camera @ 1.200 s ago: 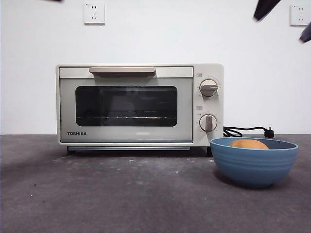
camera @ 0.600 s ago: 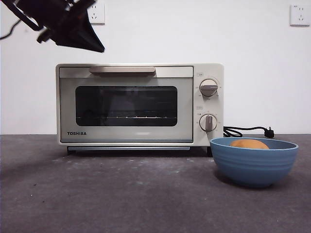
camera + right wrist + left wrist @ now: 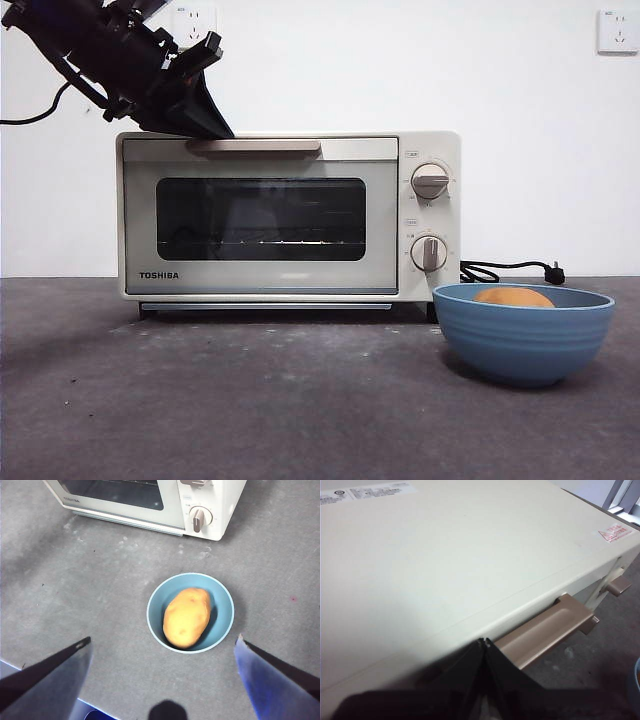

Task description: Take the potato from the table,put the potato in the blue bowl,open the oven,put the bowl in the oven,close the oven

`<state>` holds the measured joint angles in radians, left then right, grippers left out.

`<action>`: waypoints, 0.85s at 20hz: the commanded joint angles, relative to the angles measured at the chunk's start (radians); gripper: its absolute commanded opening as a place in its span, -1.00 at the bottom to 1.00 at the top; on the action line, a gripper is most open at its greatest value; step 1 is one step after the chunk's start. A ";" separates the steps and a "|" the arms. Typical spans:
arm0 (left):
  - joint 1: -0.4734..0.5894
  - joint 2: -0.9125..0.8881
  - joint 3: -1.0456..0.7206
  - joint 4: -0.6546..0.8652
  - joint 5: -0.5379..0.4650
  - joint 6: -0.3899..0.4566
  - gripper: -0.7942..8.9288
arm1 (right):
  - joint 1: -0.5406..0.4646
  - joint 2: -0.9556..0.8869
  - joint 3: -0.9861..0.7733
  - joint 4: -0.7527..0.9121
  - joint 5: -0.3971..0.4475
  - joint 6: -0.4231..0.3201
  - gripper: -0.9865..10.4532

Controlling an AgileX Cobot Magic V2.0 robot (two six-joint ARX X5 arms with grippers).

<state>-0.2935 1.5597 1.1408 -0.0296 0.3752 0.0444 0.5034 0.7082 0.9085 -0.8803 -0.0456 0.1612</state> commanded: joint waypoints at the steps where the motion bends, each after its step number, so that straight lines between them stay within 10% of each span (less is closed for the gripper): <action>1: -0.019 0.024 -0.018 -0.104 0.005 0.013 -0.85 | 0.001 -0.002 -0.002 0.004 -0.001 0.006 0.00; 17: -0.127 -0.025 -0.018 -0.628 0.024 0.037 -0.85 | 0.000 -0.001 -0.002 0.011 0.108 0.006 0.00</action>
<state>-0.4183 1.5280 1.1244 -0.6643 0.4030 0.0681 0.5034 0.7086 0.9085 -0.8772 0.0635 0.1612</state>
